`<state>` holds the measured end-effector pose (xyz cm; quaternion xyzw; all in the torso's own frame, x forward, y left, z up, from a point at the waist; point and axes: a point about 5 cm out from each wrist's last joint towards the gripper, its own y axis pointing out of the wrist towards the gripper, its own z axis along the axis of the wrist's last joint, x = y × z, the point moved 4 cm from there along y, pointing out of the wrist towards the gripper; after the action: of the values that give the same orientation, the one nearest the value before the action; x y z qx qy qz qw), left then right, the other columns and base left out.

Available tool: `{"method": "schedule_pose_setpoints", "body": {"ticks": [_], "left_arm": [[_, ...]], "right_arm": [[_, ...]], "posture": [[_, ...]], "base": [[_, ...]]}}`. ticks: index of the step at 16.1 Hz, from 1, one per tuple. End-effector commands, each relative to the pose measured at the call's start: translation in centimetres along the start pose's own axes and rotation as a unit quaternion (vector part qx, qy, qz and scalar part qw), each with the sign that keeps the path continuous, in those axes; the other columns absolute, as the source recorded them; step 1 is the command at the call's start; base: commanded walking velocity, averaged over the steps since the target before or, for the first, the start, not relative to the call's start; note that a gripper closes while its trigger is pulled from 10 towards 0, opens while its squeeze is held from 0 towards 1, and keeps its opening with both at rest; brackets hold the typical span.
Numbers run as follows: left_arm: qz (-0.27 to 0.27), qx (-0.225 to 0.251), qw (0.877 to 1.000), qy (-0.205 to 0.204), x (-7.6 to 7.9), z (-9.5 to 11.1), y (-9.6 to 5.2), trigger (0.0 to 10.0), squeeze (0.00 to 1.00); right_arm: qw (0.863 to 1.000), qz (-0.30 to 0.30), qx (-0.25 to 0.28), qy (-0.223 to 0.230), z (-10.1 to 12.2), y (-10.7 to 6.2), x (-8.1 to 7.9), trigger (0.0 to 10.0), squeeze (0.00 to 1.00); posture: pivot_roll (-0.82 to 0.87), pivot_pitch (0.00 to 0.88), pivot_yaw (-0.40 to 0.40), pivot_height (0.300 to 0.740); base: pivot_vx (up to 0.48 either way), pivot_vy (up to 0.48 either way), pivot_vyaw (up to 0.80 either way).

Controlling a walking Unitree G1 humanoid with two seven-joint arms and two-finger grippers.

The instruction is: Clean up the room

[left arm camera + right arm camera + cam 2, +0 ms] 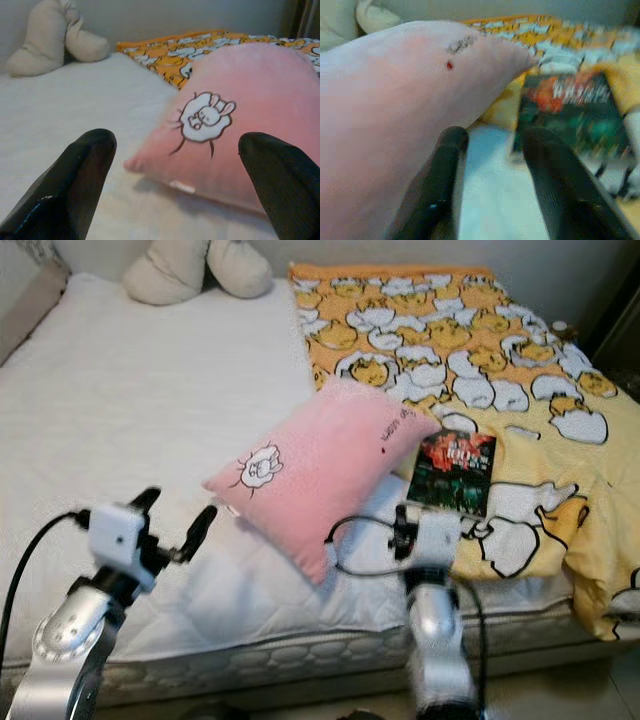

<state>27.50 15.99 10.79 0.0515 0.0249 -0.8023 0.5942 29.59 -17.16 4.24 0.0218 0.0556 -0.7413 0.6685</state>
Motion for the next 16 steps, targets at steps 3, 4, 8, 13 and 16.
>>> {"method": "schedule_pose_setpoints", "body": {"ticks": [3, 4, 8, 13, 16], "left_arm": [[-0.048, 0.03, 0.998, 0.024, 1.5, 1.9, -0.1, 10.0, 0.0], [-0.047, 0.023, 0.998, 0.03, 1.4, 1.5, -0.3, 10.0, 0.0], [-0.05, 0.031, 0.998, 0.023, 1.4, 2.1, 0.5, 10.0, 0.0], [-0.049, 0.002, 0.999, -0.014, 1.2, 1.1, 0.1, 10.0, 0.0], [-0.043, 0.003, 0.999, -0.008, 1.0, 1.2, 0.3, 10.0, 0.0]], "right_arm": [[0.999, 0.018, -0.02, 0.035, -1.1, -0.8, -0.7, 10.0, 1.0], [0.999, 0.016, -0.023, 0.041, -1.2, -0.6, -0.7, 10.0, 1.0], [0.996, 0.022, -0.023, 0.08, -0.6, 0.8, -1.0, 10.0, 1.0], [0.995, 0.037, -0.022, 0.087, -0.1, 1.5, -1.6, 10.0, 1.0], [0.995, 0.04, -0.024, 0.092, -0.1, 2.0, -1.8, 10.0, 1.0]], "posture": [[-0.01, 0.0, 0.005, 0.719], [-0.01, 0.0, 0.005, 0.719], [0.0, 0.0, 0.01, 0.719], [0.0, 0.0, 0.002, 0.719], [0.01, 0.0, -0.002, 0.719]], "base": [[0.0, 0.0, 0.0], [0.0, 0.0, 0.0], [0.0, 0.0, 0.0], [0.0, 0.0, 0.0], [0.0, 0.0, 0.0]]}}
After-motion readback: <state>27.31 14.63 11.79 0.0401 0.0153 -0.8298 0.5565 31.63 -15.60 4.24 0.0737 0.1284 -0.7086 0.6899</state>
